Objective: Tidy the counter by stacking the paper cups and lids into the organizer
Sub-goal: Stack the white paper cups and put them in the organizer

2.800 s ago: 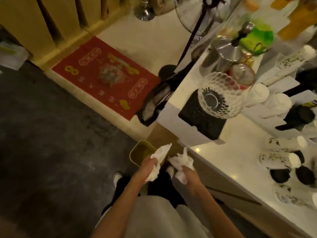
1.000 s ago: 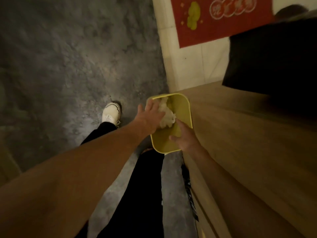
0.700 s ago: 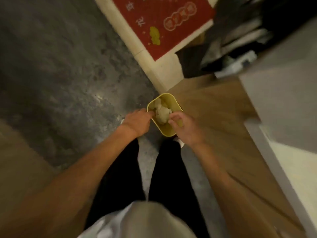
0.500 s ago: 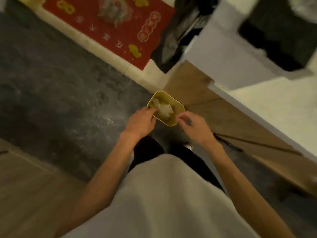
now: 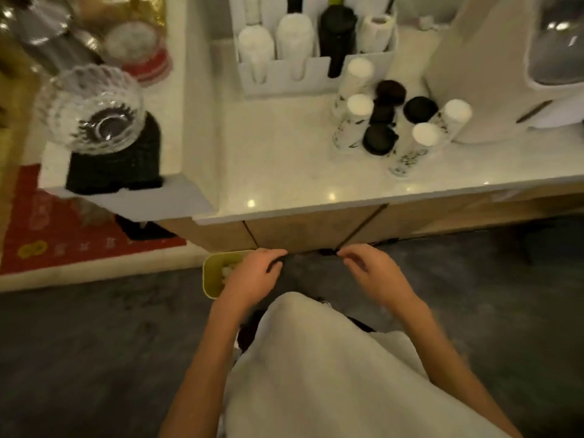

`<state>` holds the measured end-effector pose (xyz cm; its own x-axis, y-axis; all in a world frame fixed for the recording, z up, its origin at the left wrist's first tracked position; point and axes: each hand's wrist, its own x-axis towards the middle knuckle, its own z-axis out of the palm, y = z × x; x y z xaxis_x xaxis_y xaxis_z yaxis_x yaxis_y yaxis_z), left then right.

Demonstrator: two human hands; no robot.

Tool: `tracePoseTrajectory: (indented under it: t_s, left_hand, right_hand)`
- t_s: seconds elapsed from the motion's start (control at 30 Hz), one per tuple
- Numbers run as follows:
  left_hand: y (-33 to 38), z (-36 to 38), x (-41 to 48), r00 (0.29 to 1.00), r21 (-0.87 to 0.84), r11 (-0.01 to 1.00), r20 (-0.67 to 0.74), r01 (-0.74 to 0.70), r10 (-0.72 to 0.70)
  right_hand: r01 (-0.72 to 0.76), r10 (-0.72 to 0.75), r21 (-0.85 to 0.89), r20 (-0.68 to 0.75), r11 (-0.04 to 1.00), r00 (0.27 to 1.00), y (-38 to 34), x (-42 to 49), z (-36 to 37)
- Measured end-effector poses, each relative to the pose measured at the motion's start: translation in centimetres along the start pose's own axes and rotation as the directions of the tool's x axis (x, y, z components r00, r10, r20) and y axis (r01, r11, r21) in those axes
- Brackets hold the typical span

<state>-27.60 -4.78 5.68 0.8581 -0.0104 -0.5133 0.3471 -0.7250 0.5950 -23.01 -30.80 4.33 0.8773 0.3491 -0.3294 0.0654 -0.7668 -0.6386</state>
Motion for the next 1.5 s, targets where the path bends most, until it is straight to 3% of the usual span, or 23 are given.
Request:
tracePoseTrajectory:
  t_s: [0.23,0.47,0.77,0.97,1.1,1.2,1.27,1.5]
  left_hand:
    - [9.3,1.8,4.9,0.982,0.162,0.968,0.026,-0.189,0.188]
    - [10.5,0.8,7.7,0.985,0.112,0.980,-0.032,-0.166,0.170]
    - [8.2,-3.0,16.2,0.984,-0.049,0.988,-0.112,-0.148,0.142]
    - [9.3,-5.3,21.9,0.975,-0.127,0.980,-0.181,-0.153,0.129]
    - [9.4,-5.9,24.3,0.969,-0.079,0.976,-0.164,-0.200,0.186]
    - [8.3,-6.1,25.1,0.966,-0.017,0.979,-0.168,-0.203,0.197]
    - [7.2,-6.2,25.2,0.968,0.001,0.985,-0.182,-0.174,0.171]
    - [4.7,-6.5,25.1,0.974,-0.191,0.974,-0.208,-0.126,0.085]
  right_hand:
    - [-0.227,0.246,0.126,-0.161,0.966,0.956,8.8,-4.1,-6.5]
    - [-0.305,0.368,0.257,-0.250,0.917,0.896,10.4,-1.6,-8.3]
    - [-0.128,0.247,0.429,-0.234,0.894,0.940,2.5,7.4,-9.9]
    - [-0.012,0.142,0.293,-0.427,0.956,0.893,-2.9,16.4,-13.9]
    - [-0.040,0.088,0.160,-0.310,0.986,0.947,-5.3,23.4,-15.4]
    - [-0.167,0.164,-0.002,-0.174,0.986,0.971,-5.5,27.0,-14.9]
    - [-0.185,0.180,-0.022,-0.143,0.982,0.973,-5.4,28.1,-14.2]
    - [0.128,-0.129,0.022,0.045,0.992,0.991,-9.0,28.6,-11.0]
